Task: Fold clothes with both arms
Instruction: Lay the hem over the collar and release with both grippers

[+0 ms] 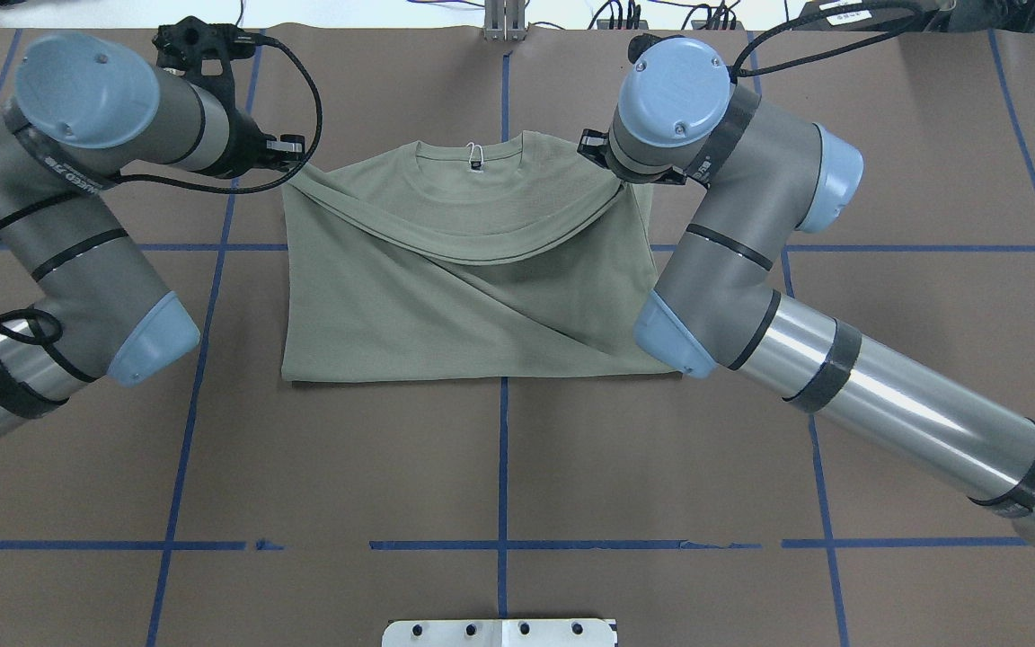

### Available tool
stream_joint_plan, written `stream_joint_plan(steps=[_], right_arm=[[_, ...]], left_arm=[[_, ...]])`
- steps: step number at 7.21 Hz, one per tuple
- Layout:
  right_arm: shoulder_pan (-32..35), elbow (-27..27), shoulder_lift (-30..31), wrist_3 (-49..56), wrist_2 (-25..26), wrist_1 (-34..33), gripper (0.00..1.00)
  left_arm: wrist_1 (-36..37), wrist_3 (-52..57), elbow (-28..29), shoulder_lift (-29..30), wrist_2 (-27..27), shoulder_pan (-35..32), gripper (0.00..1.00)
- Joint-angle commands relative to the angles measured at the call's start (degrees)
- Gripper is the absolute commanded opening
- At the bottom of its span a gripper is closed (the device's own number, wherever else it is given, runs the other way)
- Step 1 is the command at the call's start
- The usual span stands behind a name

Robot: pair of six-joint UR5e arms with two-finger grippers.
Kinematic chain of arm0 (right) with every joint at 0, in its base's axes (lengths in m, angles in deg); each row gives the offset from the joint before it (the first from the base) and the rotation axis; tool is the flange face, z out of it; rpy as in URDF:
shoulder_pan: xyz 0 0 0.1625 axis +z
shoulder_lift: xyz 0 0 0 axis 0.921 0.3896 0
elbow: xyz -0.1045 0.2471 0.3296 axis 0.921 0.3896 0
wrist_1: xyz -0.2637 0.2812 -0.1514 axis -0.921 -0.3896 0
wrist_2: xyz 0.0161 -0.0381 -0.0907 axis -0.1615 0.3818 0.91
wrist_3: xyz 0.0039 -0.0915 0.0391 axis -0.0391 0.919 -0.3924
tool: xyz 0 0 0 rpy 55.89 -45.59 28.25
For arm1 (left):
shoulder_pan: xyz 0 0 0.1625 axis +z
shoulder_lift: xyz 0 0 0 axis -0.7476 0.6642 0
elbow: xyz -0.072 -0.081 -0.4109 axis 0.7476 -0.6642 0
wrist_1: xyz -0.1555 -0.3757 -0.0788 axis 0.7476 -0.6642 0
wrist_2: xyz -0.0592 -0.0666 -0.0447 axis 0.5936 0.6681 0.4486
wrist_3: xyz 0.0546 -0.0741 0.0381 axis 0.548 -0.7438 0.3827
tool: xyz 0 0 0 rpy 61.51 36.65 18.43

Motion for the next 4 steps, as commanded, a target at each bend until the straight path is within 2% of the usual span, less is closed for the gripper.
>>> stream_joint_plan(steps=[1, 3, 4], right_arm=[[2.83, 4.19, -0.98, 3.32, -0.91, 1.69, 0.0], [4.6, 6.82, -1.95, 5.62, -2.76, 1.69, 0.0], [4.6, 10.23, -3.43, 5.71, -2.76, 1.95, 0.0]], left_arm=[[-1.59, 0.69, 6.18, 3.26, -2.11, -0.15, 0.0], [-1.68, 0.69, 8.81, 3.89, -2.55, -0.85, 0.0], [-1.86, 0.78, 12.14, 5.54, -4.03, -0.68, 0.0]])
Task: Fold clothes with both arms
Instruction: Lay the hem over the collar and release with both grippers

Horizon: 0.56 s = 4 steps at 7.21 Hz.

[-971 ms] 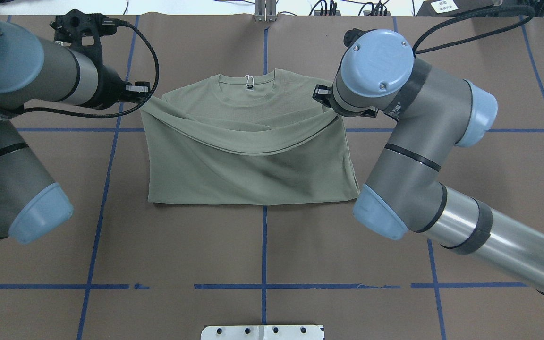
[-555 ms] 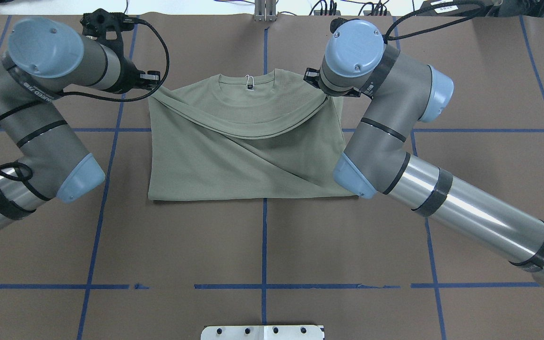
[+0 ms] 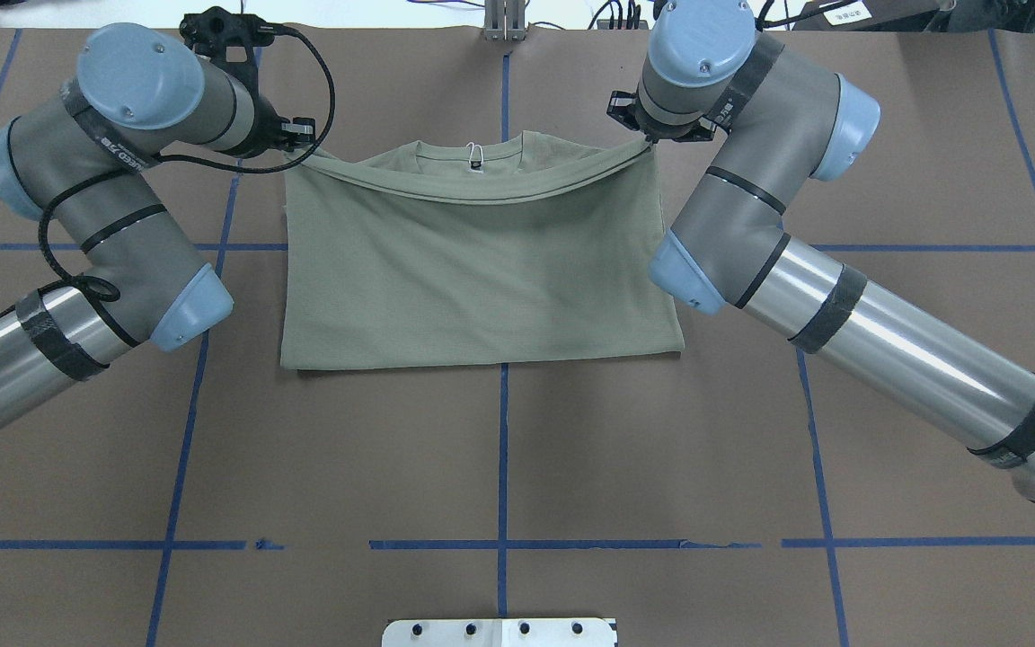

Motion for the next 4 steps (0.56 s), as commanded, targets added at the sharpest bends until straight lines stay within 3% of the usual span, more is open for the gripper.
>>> stream_joint_plan(steps=[1, 3, 4], right_arm=[[0.34, 5.25, -1.47, 0.6, -0.2, 1.88, 0.0], [-0.27, 7.72, -1.64, 0.51, -0.11, 4.87, 0.0], [-0.36, 8.25, -1.65, 0.07, -0.11, 5.58, 0.89]], left_arm=[[-3.58, 2.41, 8.02, 2.98, -1.54, 0.0, 0.0], [-8.0, 2.96, 11.23, 2.99, -1.54, 0.18, 0.0], [-8.09, 3.57, 11.06, 2.99, -1.28, 0.26, 0.54]])
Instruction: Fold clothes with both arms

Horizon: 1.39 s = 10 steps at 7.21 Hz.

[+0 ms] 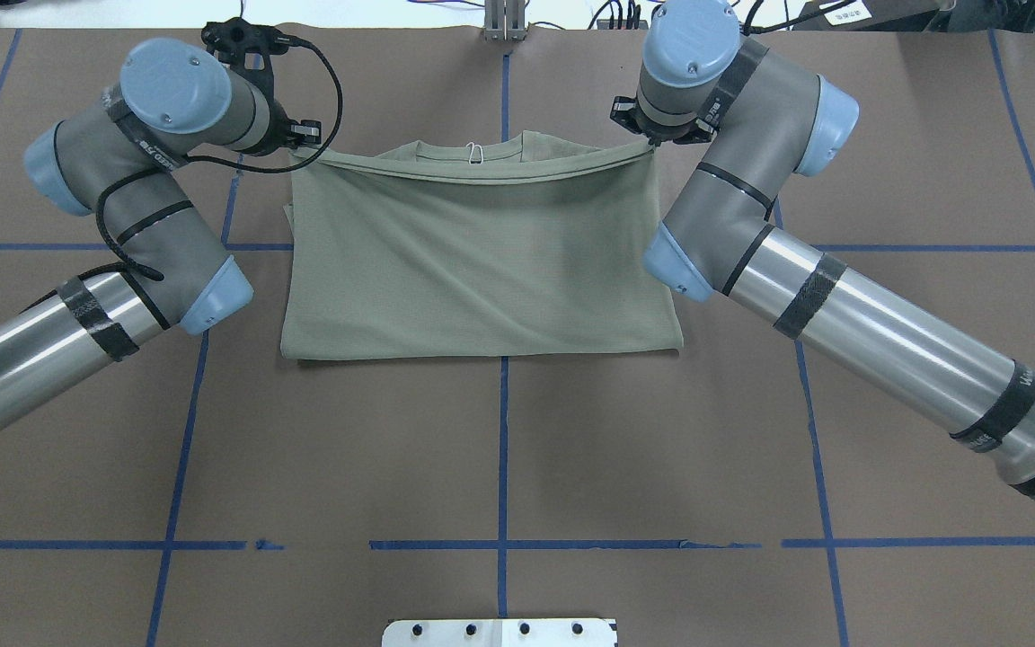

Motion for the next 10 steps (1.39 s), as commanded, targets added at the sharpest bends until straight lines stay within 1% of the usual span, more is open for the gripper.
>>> stream_joint_plan(steps=[1, 2, 3, 4, 5, 6, 7, 8, 9, 10], right_arm=[[-0.33, 0.8, -0.15, -0.01, -0.23, 1.31, 1.0], [-0.07, -1.03, 0.72, 1.38, -3.37, 1.14, 1.0], [0.11, -4.53, 2.73, 4.79, -7.14, 1.22, 1.0], [0.11, -10.57, 6.93, 4.91, -7.44, 0.87, 1.0], [0.11, -13.16, 7.84, 4.83, -7.96, 0.43, 1.0], [0.02, -13.27, 7.76, 4.57, -7.97, 0.26, 1.0], [-0.06, -13.44, 7.76, 4.3, -7.88, 0.34, 1.0], [-0.06, -13.45, 7.76, 4.13, -7.88, 0.34, 1.0], [-0.06, -13.79, 7.85, 4.12, -7.88, 0.34, 1.0], [-0.06, -13.71, 7.85, 4.21, -7.79, 0.34, 1.0]], left_arm=[[-2.26, 4.27, -0.84, -0.71, 0.52, 0.02, 1.0], [-3.23, 6.04, -5.99, -4.19, 2.79, 0.02, 1.0], [-4.55, 6.76, -12.66, -9.45, 8.03, 0.28, 1.0], [-6.3, 6.24, -19.42, -15.51, 10.43, 0.89, 1.0], [-9.45, 4.32, -23.14, -20.44, 10.54, 2.55, 1.0], [-16.36, -3.27, -24.14, -24.75, 10.19, 5.53, 1.0], [-25.04, -9.52, -24.15, -29.75, 8.63, 9.12, 0.91], [-27.48, -16.98, -24.15, -31.02, 5.39, 11.94, 0.7], [-27.5, -22.88, -23.28, -30.69, 1.18, 16.06, 0.64], [-27.5, -24.42, -23.1, -30.42, 0.44, 18.1, 0.64]])
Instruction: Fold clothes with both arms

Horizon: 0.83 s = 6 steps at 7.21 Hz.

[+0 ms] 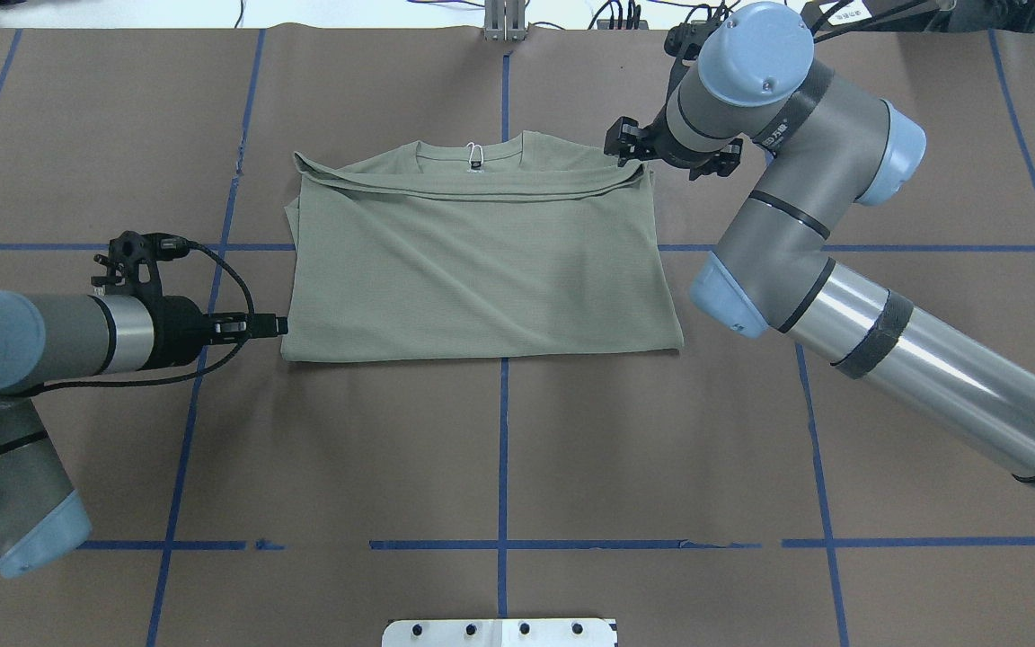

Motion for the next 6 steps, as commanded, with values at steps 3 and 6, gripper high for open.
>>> stream_joint_plan(steps=[3, 6], right_arm=[[-0.01, -0.07, 0.22, 0.03, 0.16, 0.0, 1.0], [-0.01, -0.07, 0.13, 0.11, 0.16, 0.0, 1.0]], left_arm=[[-0.74, -6.21, 3.35, 1.81, -2.51, 4.16, 0.64], [-1.09, -6.56, 3.63, 2.78, -2.43, 4.08, 0.13]])
